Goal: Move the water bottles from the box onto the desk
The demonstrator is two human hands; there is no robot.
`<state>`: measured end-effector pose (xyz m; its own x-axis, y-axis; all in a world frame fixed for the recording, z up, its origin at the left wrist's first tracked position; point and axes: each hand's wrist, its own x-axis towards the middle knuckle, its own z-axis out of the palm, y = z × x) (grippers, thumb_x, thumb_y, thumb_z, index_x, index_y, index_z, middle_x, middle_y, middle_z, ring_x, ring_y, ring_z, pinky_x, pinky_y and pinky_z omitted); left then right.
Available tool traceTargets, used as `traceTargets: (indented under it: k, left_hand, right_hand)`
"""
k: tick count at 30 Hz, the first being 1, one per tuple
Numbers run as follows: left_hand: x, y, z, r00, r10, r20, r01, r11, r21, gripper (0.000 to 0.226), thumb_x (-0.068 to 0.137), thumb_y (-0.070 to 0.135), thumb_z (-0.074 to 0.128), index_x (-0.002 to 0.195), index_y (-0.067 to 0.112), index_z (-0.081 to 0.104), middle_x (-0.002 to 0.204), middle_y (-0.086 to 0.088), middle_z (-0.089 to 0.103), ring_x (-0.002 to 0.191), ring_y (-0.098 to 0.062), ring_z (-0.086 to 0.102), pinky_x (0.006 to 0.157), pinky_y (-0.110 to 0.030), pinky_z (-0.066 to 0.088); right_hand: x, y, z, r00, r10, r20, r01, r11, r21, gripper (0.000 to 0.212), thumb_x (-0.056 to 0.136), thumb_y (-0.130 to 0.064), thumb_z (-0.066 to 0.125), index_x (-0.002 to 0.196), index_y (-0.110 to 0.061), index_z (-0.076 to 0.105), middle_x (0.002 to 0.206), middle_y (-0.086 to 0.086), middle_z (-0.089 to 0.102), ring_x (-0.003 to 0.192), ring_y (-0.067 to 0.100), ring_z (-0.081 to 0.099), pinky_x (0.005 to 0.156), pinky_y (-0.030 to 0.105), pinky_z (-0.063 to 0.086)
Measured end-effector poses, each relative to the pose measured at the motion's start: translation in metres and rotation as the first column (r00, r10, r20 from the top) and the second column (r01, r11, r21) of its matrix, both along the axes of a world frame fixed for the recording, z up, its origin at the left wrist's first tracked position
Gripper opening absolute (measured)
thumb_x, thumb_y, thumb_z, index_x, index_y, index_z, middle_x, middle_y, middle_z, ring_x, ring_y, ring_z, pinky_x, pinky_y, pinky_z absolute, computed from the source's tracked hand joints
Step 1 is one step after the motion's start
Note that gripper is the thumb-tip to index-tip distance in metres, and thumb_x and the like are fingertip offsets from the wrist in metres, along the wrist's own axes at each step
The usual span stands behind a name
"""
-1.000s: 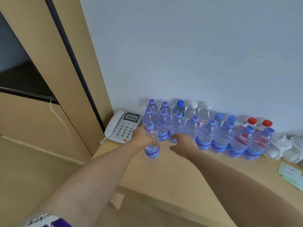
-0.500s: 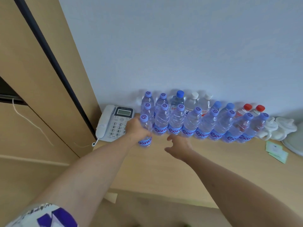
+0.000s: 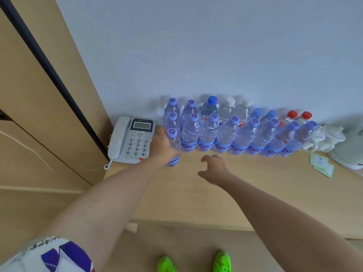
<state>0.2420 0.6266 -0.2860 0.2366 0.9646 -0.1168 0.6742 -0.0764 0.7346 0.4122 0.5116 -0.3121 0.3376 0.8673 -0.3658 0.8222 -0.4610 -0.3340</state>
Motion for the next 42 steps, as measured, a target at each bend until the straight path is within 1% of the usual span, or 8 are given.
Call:
traceTargets:
  k: [5, 8, 10, 20, 25, 32, 36, 42]
  left_hand:
    - [0.007, -0.018, 0.009, 0.987, 0.003, -0.158, 0.026, 0.983, 0.182, 0.108, 0.059, 0.044, 0.096, 0.144, 0.015, 0.036, 0.139, -0.009, 0.045, 0.132, -0.033, 0.042, 0.094, -0.041, 0.044]
    - [0.017, -0.033, 0.032, 0.954, 0.039, -0.297, 0.11, 0.876, 0.469, 0.103, 0.063, 0.047, 0.092, 0.146, 0.012, 0.043, 0.144, -0.017, 0.043, 0.134, -0.039, 0.038, 0.106, -0.049, 0.038]
    - [0.029, -0.046, 0.048, 0.925, -0.008, -0.379, 0.23, 0.807, 0.544, 0.093, 0.068, 0.048, 0.088, 0.144, 0.015, 0.046, 0.146, -0.018, 0.041, 0.133, -0.04, 0.039, 0.109, -0.05, 0.037]
    - [0.177, -0.196, 0.076, 0.729, -0.358, -0.583, 0.625, 0.695, 0.354, 0.092, 0.085, 0.056, 0.068, 0.16, 0.029, 0.024, 0.168, -0.011, 0.012, 0.155, -0.035, 0.007, 0.124, -0.052, 0.016]
    - [0.289, -0.316, 0.076, 0.595, -0.508, -0.624, 0.785, 0.533, 0.315, 0.09, 0.085, 0.058, 0.063, 0.158, 0.027, 0.022, 0.169, -0.01, 0.012, 0.155, -0.036, 0.005, 0.123, -0.054, 0.018]
    - [0.422, -0.522, 0.07, 0.291, -0.721, -0.629, 0.956, 0.191, 0.224, 0.08, 0.093, 0.059, 0.053, 0.16, 0.029, 0.021, 0.17, -0.007, 0.013, 0.156, -0.034, 0.006, 0.124, -0.052, 0.014]
    - [0.475, -0.652, 0.063, 0.078, -0.779, -0.622, 0.973, -0.078, 0.219, 0.08, 0.092, 0.059, 0.054, 0.159, 0.031, 0.023, 0.17, -0.008, 0.015, 0.156, -0.034, 0.007, 0.125, -0.051, 0.014]
    - [0.529, -0.83, 0.049, -0.196, -0.781, -0.593, 0.898, -0.386, 0.211, 0.08, 0.089, 0.059, 0.055, 0.159, 0.032, 0.027, 0.17, -0.007, 0.02, 0.157, -0.033, 0.009, 0.126, -0.053, 0.015]
  right_hand:
    - [0.004, -0.019, 0.005, 0.999, -0.034, -0.021, 0.034, 0.999, 0.016, 0.059, 0.085, -0.032, 0.072, 0.139, -0.02, 0.052, 0.134, 0.009, 0.049, 0.125, 0.03, 0.047, 0.096, 0.04, 0.049]
    - [0.012, -0.034, 0.016, 0.998, -0.054, -0.022, 0.055, 0.997, 0.053, 0.06, 0.085, -0.033, 0.072, 0.14, -0.022, 0.051, 0.133, 0.008, 0.05, 0.125, 0.029, 0.048, 0.096, 0.04, 0.049]
    - [0.021, -0.048, 0.026, 0.998, -0.061, -0.022, 0.062, 0.995, 0.082, 0.061, 0.084, -0.033, 0.072, 0.141, -0.023, 0.051, 0.132, 0.007, 0.05, 0.125, 0.028, 0.049, 0.095, 0.039, 0.049]
    - [0.139, -0.223, 0.076, 0.956, -0.272, 0.109, 0.251, 0.952, 0.177, 0.069, 0.085, -0.038, 0.071, 0.147, -0.027, 0.043, 0.146, 0.005, 0.043, 0.132, 0.03, 0.04, 0.101, 0.041, 0.044]
    - [0.212, -0.365, 0.084, 0.874, -0.459, 0.162, 0.43, 0.884, 0.185, 0.064, 0.084, -0.037, 0.068, 0.143, -0.026, 0.045, 0.142, 0.005, 0.045, 0.129, 0.03, 0.041, 0.098, 0.045, 0.044]
    - [0.276, -0.581, 0.085, 0.641, -0.753, 0.149, 0.727, 0.658, 0.197, 0.068, 0.083, -0.04, 0.067, 0.145, -0.029, 0.043, 0.142, 0.006, 0.045, 0.132, 0.034, 0.039, 0.1, 0.047, 0.041]
    - [0.285, -0.707, 0.077, 0.414, -0.901, 0.13, 0.88, 0.433, 0.197, 0.07, 0.081, -0.04, 0.07, 0.144, -0.03, 0.044, 0.141, 0.006, 0.047, 0.132, 0.034, 0.04, 0.102, 0.046, 0.041]
    - [0.284, -0.863, 0.063, 0.083, -0.99, 0.113, 0.981, 0.101, 0.165, 0.074, 0.082, -0.039, 0.07, 0.148, -0.032, 0.038, 0.148, 0.006, 0.042, 0.136, 0.033, 0.036, 0.105, 0.048, 0.04]
